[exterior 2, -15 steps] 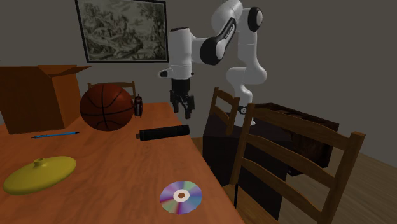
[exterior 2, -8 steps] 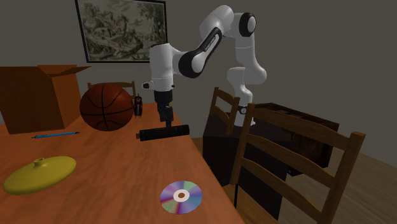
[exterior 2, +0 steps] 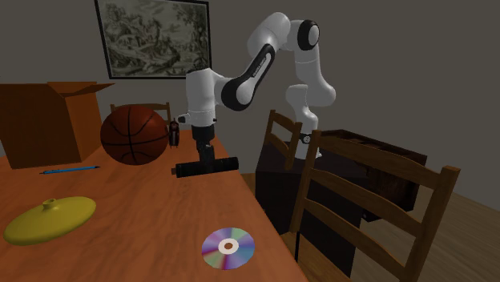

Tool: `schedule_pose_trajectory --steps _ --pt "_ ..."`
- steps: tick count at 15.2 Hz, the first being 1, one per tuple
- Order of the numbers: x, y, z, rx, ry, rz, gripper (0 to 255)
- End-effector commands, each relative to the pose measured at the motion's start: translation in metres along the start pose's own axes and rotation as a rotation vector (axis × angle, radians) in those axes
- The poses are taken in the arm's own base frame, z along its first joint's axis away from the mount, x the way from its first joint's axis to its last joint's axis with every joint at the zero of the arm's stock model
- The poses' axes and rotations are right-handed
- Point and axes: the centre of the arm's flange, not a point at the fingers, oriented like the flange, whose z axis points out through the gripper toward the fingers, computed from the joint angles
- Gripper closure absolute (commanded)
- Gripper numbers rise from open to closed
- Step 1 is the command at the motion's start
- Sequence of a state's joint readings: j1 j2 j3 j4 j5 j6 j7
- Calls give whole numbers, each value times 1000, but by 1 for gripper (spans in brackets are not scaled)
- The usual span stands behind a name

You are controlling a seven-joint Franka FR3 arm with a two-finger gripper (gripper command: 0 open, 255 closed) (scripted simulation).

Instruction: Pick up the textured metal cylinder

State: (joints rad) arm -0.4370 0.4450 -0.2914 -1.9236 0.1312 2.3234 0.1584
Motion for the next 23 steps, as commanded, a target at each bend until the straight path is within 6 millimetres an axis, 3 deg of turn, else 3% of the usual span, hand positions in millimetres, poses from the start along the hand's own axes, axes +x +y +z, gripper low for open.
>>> schedule_pose_trajectory --steps 1,2,3,12,23 --pt "0 0 8 0 0 0 0" --pt "1 0 8 0 0 0 0" --pt "1 0 8 0 0 0 255" --pt "1 0 8 0 0 0 255" --pt "0 2 -51 0 0 0 255"
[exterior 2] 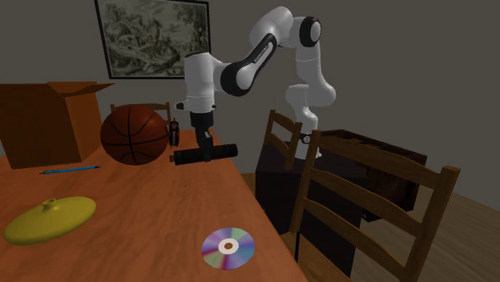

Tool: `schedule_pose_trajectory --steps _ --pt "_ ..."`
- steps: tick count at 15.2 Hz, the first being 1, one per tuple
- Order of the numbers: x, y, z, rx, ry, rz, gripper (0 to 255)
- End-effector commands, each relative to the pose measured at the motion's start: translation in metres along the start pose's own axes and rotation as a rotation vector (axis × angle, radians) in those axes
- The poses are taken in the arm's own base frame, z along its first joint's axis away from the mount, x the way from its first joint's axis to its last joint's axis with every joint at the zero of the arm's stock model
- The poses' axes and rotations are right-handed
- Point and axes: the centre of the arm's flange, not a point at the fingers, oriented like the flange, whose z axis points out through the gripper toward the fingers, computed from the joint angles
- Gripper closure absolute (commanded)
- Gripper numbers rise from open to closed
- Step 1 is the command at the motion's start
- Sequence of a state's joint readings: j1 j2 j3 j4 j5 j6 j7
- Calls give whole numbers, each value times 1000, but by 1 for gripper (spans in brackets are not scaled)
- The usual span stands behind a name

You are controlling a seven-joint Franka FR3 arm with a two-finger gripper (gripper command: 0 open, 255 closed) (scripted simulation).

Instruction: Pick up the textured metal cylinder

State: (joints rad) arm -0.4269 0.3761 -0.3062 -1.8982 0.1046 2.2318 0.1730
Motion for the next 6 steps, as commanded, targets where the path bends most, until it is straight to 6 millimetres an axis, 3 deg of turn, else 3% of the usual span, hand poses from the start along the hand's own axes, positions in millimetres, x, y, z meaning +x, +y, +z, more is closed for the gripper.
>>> schedule_pose_trajectory --steps 1,6 --pt "-1 0 -11 0 0 0 255" --pt "-1 1 -27 0 0 0 255"
